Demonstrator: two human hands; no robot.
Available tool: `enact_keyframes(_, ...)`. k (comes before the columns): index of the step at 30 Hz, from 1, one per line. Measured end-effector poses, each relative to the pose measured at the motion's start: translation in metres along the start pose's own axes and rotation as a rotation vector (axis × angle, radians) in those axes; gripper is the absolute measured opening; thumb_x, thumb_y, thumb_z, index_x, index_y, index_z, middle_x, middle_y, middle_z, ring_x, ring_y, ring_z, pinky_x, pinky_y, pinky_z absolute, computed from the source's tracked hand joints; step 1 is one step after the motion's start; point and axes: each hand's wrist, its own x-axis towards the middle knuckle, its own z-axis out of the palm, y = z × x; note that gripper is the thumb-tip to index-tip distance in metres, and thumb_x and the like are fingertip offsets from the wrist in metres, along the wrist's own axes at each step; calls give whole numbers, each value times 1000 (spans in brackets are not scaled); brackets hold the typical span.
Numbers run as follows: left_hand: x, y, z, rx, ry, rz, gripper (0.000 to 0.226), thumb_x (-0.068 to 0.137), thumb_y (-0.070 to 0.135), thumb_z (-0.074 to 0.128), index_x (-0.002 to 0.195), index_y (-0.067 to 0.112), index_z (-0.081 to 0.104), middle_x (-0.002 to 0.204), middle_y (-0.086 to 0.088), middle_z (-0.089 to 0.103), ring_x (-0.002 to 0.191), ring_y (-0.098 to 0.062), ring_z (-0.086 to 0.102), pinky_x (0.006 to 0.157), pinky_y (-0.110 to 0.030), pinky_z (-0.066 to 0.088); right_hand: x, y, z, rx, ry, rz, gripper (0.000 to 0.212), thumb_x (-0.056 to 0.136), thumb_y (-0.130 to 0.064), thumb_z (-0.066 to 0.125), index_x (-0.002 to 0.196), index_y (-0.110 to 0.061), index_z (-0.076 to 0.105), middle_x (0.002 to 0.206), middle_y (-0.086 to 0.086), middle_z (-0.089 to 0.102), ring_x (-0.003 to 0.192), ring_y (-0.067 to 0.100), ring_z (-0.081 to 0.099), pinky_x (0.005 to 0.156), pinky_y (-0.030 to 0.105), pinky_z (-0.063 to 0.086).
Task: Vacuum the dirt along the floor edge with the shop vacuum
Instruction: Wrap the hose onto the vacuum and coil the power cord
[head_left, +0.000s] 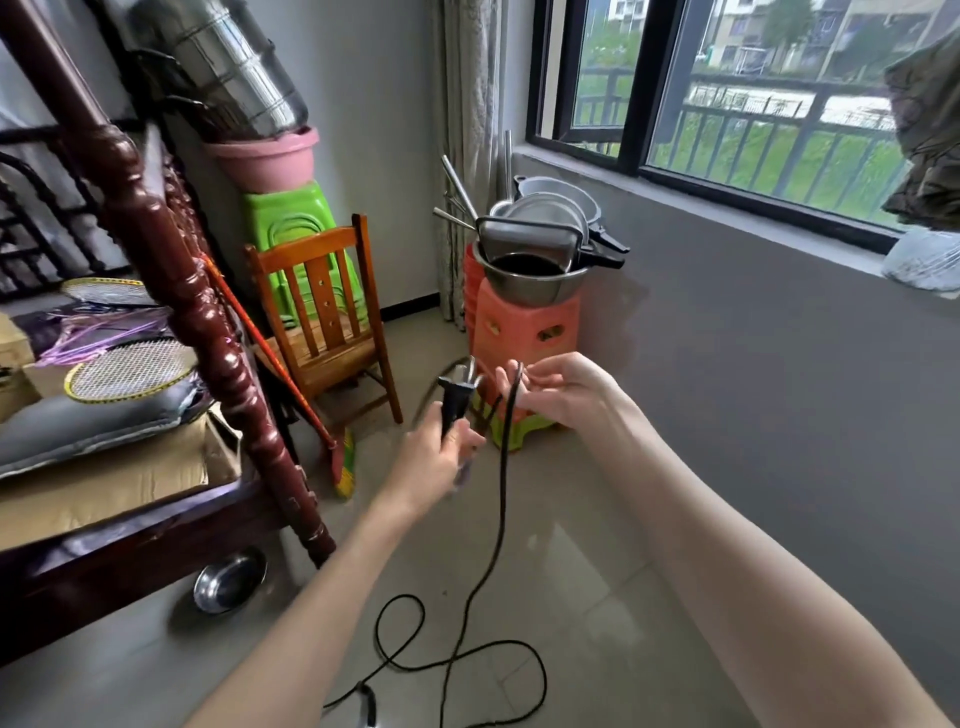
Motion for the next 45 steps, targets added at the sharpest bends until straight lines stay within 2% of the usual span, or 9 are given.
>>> enact_keyframes(5, -15, 3, 27, -514, -202, -160, 23, 103, 26, 32, 119, 20, 48, 94, 0, 74, 98, -14, 67, 81, -24, 47, 5, 7, 25, 107, -51, -93, 40, 94, 13, 30, 134, 19, 30, 136, 23, 45, 119, 27, 56, 96, 39, 44)
enact_keyframes(9, -9, 9, 25, -694, -223, -128, 18, 104, 21, 31, 104, 13, 47, 62, 2, 55, 64, -16, 55, 84, -39, 48, -3, -1, 23, -45, -92, -118, 47, 96, 7, 39, 139, 18, 23, 138, 28, 42, 128, 34, 50, 106, 40, 41)
enact_keyframes(16, 22, 23, -14, -968, -158, -126, 21, 104, 16, 31, 91, 7, 45, 60, 1, 37, 53, -12, 37, 59, -28, 35, -2, 4, -51, -432, -32, -226, 19, 97, -4, 48, 82, -1, 59, 57, 7, 65, 50, 14, 65, 52, 22, 57)
enact_keyframes(23, 50, 78, -52, -1116, -167, -2, 23, 103, 19, 33, 85, 10, 45, 55, 5, 39, 47, -8, 36, 49, -22, 37, 19, 43, -86, -1367, -454, 19, 20, 93, -5, 58, 102, -20, 67, 101, -9, 69, 96, 1, 59, 92, 22, 40)
enact_keyframes(27, 47, 98, -72, -1367, -176, 12, 25, 102, 24, 33, 83, 13, 46, 54, 7, 37, 43, -5, 33, 45, -17, 37, 48, 53, -91, -1736, -287, -181, 13, 86, -4, 63, 87, -12, 74, 65, -19, 66, 79, 3, 59, 95, 35, 47)
enact_keyframes(31, 34, 90, -97, -1282, -147, 59, 24, 99, 25, 34, 83, 15, 47, 54, 9, 36, 43, -3, 31, 45, -14, 34, 62, 28, -116, -1886, -6, -193, 28, 88, -18, 66, 60, -24, 61, 56, -15, 60, 55, -1, 52, 64, 19, 47)
enact_keyframes(37, 27, 44, -95, -514, 73, 67, 23, 104, 13, 32, 84, 12, 43, 57, 4, 35, 45, -8, 31, 49, -25, 30, 59, -19, -110, -1398, 336, 10, 29, 89, -19, 66, 66, -19, 48, 47, -3, 33, 37, 10, 27, 48, 22, 26)
enact_keyframes(40, 25, 18, -73, -142, 143, 22, 17, 102, 18, 37, 89, 12, 47, 63, 3, 41, 51, -9, 38, 55, -27, 32, 49, -33, -91, -1163, 222, 239, 36, 94, -21, 54, 62, -21, 36, 40, -4, 31, 38, 11, 30, 54, 24, 23)
enact_keyframes(45, 16, -16, -24, 97, 180, -21, 18, 101, 19, 41, 93, 7, 52, 67, 5, 61, 70, -21, 59, 70, -27, 40, 28, -24, -52, -456, 40, 155, 28, 97, -3, 36, 77, -3, 55, 68, 4, 50, 55, 13, 45, 65, 36, 39)
